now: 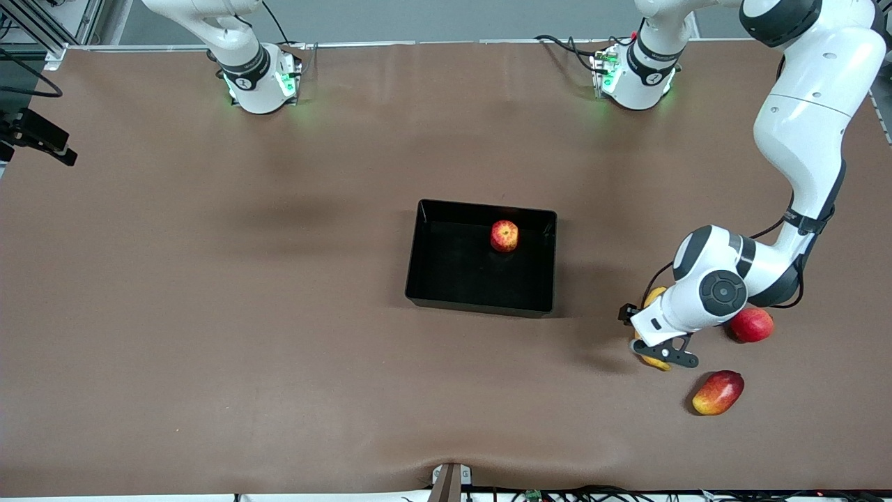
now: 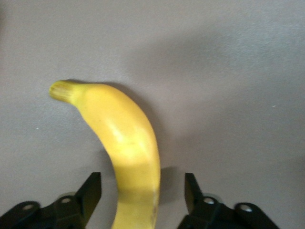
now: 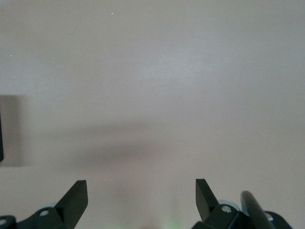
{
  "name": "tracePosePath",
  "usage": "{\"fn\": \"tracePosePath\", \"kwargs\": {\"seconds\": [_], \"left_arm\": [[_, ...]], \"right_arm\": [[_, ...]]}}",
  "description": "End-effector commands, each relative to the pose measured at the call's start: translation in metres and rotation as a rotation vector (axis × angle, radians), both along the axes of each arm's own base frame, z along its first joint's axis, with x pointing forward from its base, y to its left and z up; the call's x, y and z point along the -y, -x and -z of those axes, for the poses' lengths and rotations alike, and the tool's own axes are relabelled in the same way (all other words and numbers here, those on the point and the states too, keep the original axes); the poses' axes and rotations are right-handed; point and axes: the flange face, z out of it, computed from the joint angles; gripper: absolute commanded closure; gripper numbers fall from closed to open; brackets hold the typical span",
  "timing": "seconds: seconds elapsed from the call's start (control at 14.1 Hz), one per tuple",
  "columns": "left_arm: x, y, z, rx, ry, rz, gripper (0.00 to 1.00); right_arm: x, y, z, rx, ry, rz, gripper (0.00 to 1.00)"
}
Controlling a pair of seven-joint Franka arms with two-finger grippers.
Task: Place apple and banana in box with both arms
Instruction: 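Lower the left gripper onto the yellow banana and close it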
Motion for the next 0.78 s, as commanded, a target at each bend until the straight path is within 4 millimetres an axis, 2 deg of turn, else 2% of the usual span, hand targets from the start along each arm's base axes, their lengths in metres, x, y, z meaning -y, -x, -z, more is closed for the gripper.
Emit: {"fn": "tracePosePath", "kwargs": {"seconds": [0.0, 0.07, 0.21, 0.35, 0.5, 0.71], "left_arm": [[-0.002, 0.003, -0.003, 0.018, -0.017, 0.009, 0.85], [-0.003, 0.002, -0.005, 0.021, -0.019, 0.008, 1.0], [0.003, 0.008, -0.011, 0.021, -0.026, 0.021, 1.0], [0.012, 0.01, -0.032, 0.037, -0.035, 0.036, 1.0], [0.041, 0.015, -0.064, 0.044, -0.04, 0.068, 1.0], [0.095, 0.026, -0.11, 0.055, -0.022, 0.023, 1.0]], "right_arm": [[0.002, 0.005, -0.005, 0.002, 0.004, -0.002, 0.0], [0.002, 0.005, -0.005, 0.002, -0.003, -0.001, 0.0], [0.001, 0.005, -0.005, 0.003, -0.006, -0.001, 0.0], [0.001, 0.005, -0.004, 0.001, -0.008, -0.001, 0.0], [0.001, 0.005, -0.004, 0.001, -0.008, -0.003, 0.0], [0.001, 0.005, -0.004, 0.001, -0.008, -0.001, 0.0]]}}
